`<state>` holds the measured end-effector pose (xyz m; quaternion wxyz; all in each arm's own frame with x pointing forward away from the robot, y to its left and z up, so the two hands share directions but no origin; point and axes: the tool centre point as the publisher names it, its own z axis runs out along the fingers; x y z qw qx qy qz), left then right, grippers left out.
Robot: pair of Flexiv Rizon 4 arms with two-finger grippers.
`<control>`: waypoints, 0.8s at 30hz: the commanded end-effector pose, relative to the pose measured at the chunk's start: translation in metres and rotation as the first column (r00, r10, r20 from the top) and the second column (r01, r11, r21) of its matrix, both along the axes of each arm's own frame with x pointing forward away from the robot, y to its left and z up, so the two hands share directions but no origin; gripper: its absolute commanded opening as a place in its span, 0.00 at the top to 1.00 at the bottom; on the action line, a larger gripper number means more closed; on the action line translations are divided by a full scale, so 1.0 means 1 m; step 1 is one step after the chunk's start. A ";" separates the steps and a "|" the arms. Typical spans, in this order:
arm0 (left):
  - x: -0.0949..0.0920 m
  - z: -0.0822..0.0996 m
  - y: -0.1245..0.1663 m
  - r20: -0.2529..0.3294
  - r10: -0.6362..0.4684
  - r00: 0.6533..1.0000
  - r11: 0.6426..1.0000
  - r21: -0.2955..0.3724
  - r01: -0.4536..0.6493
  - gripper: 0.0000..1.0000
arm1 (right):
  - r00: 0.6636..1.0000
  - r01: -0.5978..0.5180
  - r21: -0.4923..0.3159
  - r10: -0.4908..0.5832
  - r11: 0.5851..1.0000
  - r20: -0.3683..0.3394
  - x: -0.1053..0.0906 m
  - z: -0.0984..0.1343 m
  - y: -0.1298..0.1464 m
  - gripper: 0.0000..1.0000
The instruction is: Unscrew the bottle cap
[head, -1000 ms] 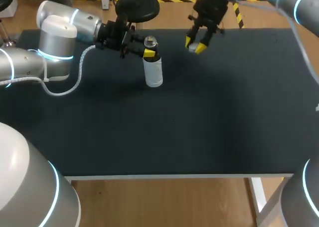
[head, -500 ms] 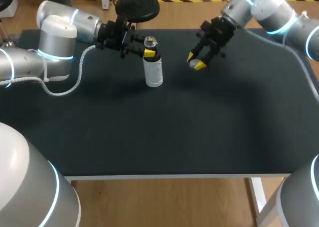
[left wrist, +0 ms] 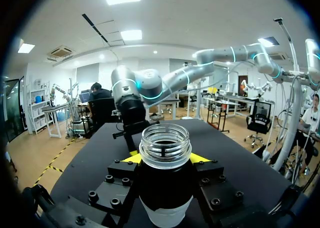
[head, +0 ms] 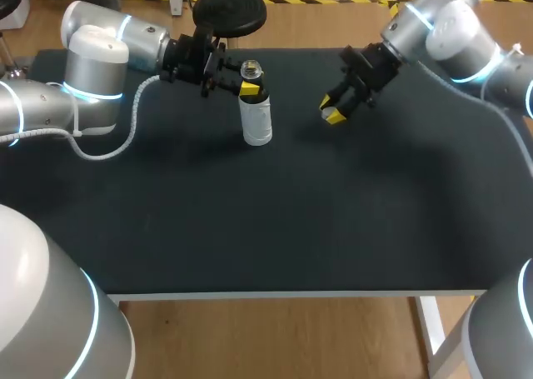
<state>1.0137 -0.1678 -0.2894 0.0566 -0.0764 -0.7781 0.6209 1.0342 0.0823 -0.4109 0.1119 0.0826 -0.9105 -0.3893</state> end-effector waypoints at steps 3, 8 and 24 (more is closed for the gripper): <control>0.001 -0.001 0.000 -0.001 -0.003 1.000 1.000 0.000 0.003 1.00 | 0.997 0.069 -0.007 -0.069 0.998 0.032 -0.004 -0.010 -0.003 1.00; 0.001 -0.001 0.000 -0.001 -0.003 1.000 1.000 0.000 0.003 1.00 | 0.996 0.073 -0.008 -0.073 0.997 0.046 -0.004 -0.011 -0.003 1.00; 0.001 -0.001 0.000 -0.001 -0.003 1.000 1.000 0.000 0.003 1.00 | 0.994 0.097 0.013 -0.098 0.995 0.040 -0.004 -0.011 -0.007 0.00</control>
